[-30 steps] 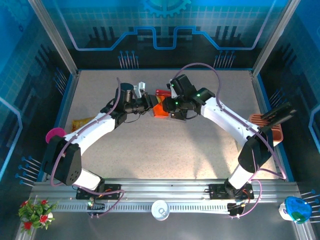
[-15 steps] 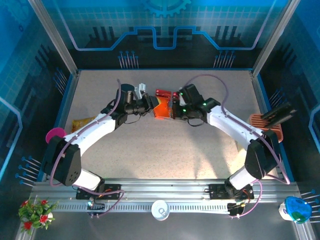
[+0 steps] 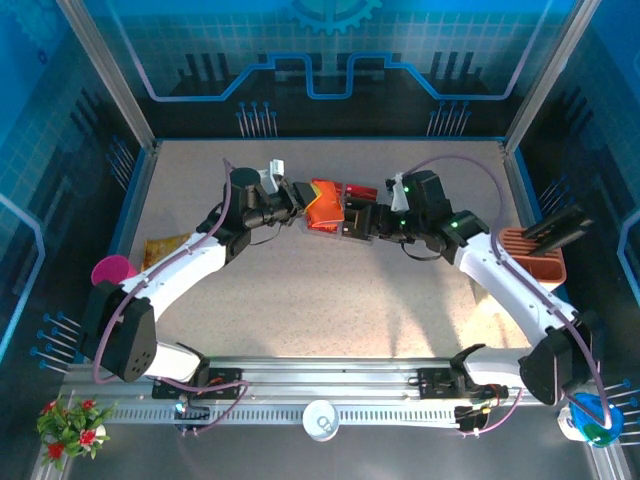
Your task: Put the credit cards into the card holder
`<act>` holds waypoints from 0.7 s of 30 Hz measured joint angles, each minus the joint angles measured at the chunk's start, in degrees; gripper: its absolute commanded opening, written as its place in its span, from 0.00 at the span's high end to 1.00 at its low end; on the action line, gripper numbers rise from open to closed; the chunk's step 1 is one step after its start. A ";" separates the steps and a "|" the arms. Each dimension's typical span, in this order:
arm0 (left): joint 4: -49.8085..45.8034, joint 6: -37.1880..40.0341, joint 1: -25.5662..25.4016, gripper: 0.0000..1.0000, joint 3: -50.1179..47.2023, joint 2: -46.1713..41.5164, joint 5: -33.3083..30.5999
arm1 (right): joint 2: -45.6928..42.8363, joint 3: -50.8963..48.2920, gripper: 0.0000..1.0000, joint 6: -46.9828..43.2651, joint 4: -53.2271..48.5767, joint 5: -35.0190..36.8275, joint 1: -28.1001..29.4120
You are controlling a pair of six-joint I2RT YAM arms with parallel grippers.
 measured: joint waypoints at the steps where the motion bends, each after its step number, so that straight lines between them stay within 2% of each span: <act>1: 0.42 -0.37 0.00 1.00 0.00 0.00 -0.04 | -0.04 0.35 0.41 0.52 0.35 -0.42 0.09; 5: 1.57 -1.73 0.00 1.00 0.00 0.02 -0.22 | 1.49 4.13 0.40 1.79 1.40 -1.60 0.83; 13: 3.02 -3.17 0.00 1.00 -0.04 0.00 -0.37 | 10.67 14.27 0.40 1.84 3.72 -1.79 2.82; 17: 3.87 -3.65 0.00 1.00 -0.07 0.02 -0.39 | 12.66 13.73 0.48 2.10 4.87 -1.81 2.38; 21: 5.01 -4.96 -0.02 1.00 -0.50 0.02 -0.59 | 11.91 8.92 0.56 4.59 9.55 -4.15 0.02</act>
